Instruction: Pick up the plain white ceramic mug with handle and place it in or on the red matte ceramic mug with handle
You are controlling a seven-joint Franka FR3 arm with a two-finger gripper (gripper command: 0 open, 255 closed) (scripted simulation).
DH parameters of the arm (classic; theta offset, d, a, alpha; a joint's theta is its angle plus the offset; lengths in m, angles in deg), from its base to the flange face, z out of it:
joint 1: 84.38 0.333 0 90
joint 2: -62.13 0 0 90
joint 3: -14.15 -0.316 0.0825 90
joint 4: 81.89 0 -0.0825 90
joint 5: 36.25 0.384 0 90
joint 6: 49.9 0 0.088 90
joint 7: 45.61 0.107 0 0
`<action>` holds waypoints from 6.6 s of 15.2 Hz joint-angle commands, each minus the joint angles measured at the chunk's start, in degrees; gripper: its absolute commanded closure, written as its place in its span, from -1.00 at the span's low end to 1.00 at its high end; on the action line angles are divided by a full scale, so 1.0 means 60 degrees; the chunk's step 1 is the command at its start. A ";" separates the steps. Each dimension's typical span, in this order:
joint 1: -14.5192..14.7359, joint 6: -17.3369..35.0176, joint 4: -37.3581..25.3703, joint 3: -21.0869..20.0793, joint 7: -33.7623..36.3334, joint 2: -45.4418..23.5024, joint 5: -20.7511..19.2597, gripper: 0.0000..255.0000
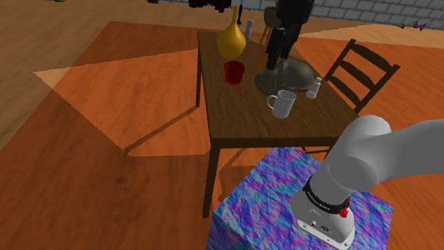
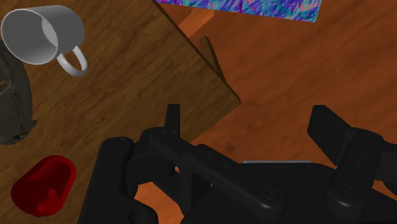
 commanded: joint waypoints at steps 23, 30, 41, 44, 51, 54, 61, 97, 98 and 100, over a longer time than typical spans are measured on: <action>-0.1377 0.5054 0.2710 0.3936 -0.3570 -0.2749 -0.2520 -1.00; -0.1449 0.6298 0.2982 0.4528 -0.3991 -0.3747 -0.2679 -1.00; -0.1445 0.6862 0.3246 0.4653 -0.4015 -0.4050 -0.2709 -1.00; -0.1445 0.6862 0.3246 0.4653 -0.4015 -0.4050 -0.2709 1.00; -0.1445 0.6864 0.3247 0.4653 -0.4015 -0.4051 -0.2708 1.00; -0.1466 0.6380 0.3050 0.4551 -0.3999 -0.3760 -0.2702 1.00; -0.1487 0.5297 0.2517 0.4321 -0.3990 -0.3203 -0.2641 1.00; -0.0448 0.2256 -0.4486 0.3907 -0.4248 -0.7379 -0.0557 1.00; -0.0436 0.2170 -0.4942 0.3914 -0.4287 -0.7777 -0.0402 1.00; -0.0449 0.1950 -0.5915 0.3915 -0.4363 -0.8590 -0.0088 1.00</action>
